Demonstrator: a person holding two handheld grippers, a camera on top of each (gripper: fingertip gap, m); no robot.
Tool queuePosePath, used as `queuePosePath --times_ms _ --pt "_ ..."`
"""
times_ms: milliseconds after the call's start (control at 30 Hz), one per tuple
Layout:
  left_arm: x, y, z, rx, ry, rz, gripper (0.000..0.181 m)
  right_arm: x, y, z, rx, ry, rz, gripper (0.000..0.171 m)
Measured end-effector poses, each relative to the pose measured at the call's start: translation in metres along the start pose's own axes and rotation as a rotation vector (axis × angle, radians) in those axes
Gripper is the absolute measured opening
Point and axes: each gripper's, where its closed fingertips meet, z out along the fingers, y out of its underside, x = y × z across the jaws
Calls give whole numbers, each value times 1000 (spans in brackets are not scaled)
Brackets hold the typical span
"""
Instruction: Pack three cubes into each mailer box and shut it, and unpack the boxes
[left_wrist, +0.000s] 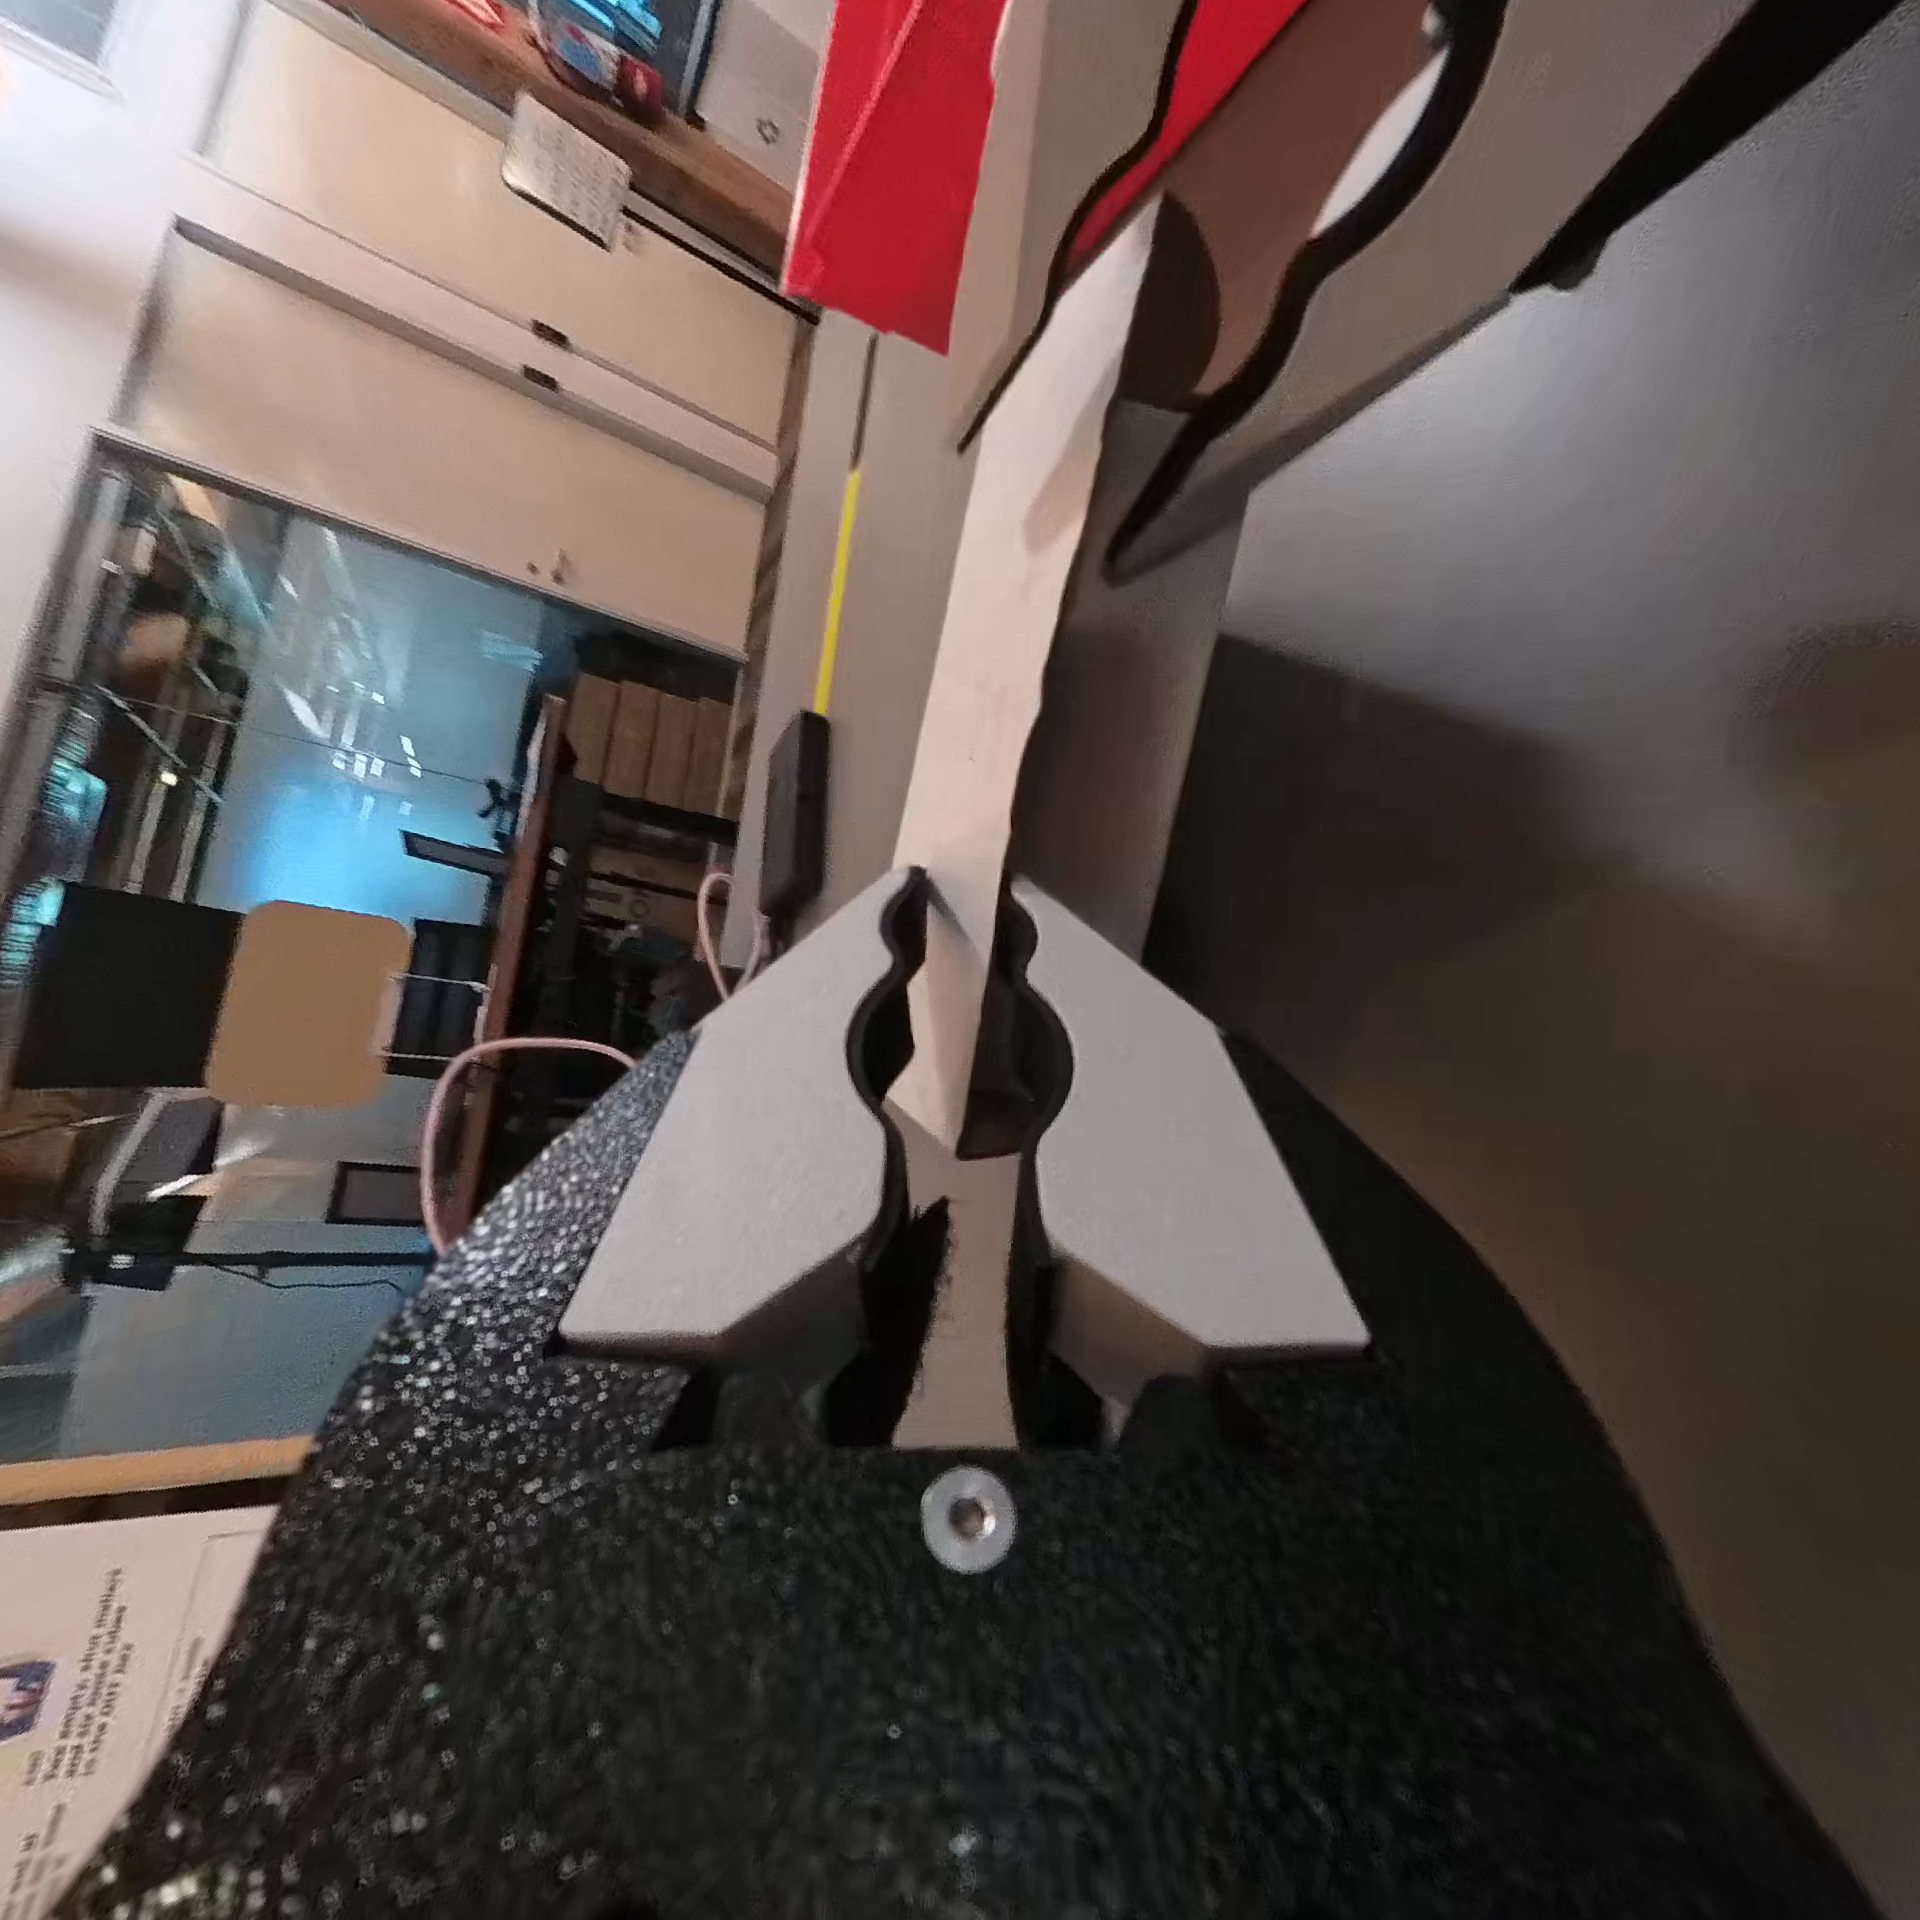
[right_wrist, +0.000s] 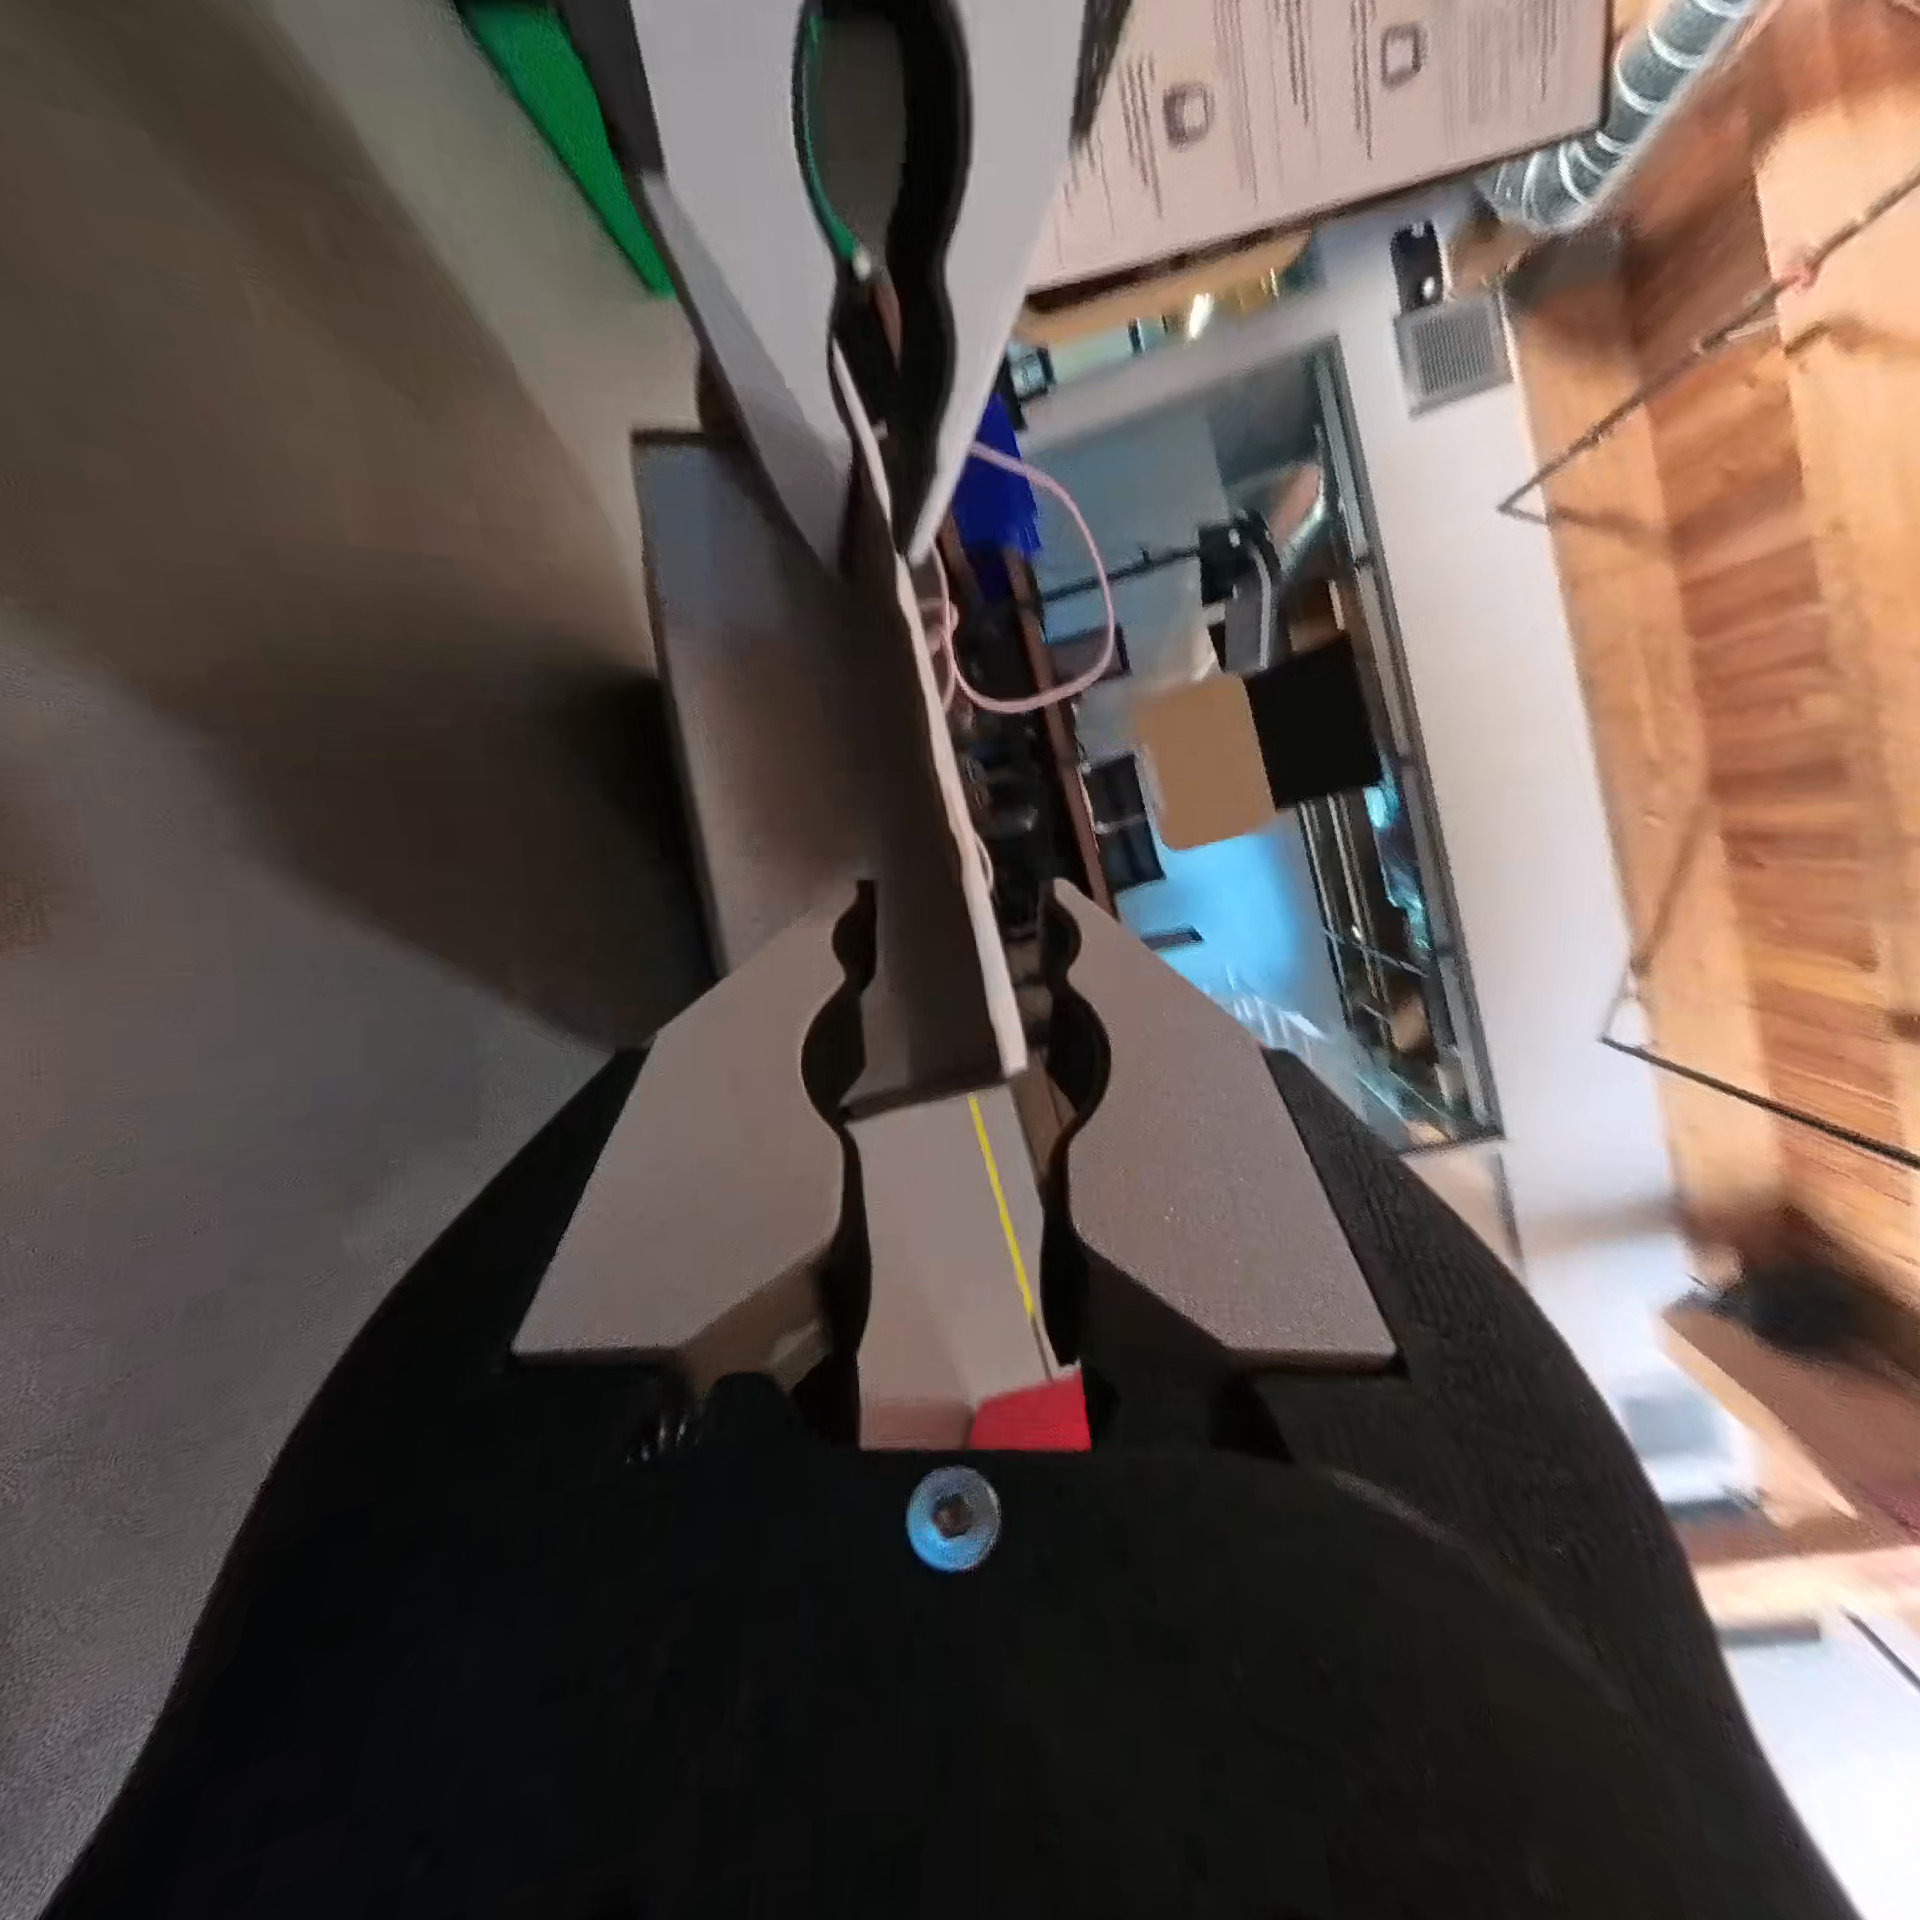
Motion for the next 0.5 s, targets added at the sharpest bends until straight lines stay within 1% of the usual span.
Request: queuePosePath --times_ms 67,100,133,167,200,300,367,433,467,500 --pt "8 0 -3 -25 43 -21 12 1 12 -3 -81 16 -42 14" --pt "11 1 -5 -42 58 -26 13 -3 15 -4 -103 -9 -75 9" --pt "13 1 -6 -58 85 -29 12 -5 13 -5 -103 -38 -83 8" --pt "18 -1 -9 -65 142 -39 5 -8 14 -6 -110 -97 -68 5" --pt "24 0 -10 -95 210 -57 2 -14 14 -6 -114 -187 -30 5" --pt "29 4 -10 -146 338 -83 1 -23 14 -6 -108 -413 96 4" --pt "28 5 -10 -167 436 -158 1 -23 13 -4 -100 -547 211 4" --pt "24 5 -8 -179 519 -248 0 -16 14 0 -101 -622 341 6" --pt "20 5 -7 -182 553 -294 0 -5 18 4 -117 -579 369 19" --pt "17 5 -7 -185 580 -340 0 11 21 4 -114 -498 352 28"
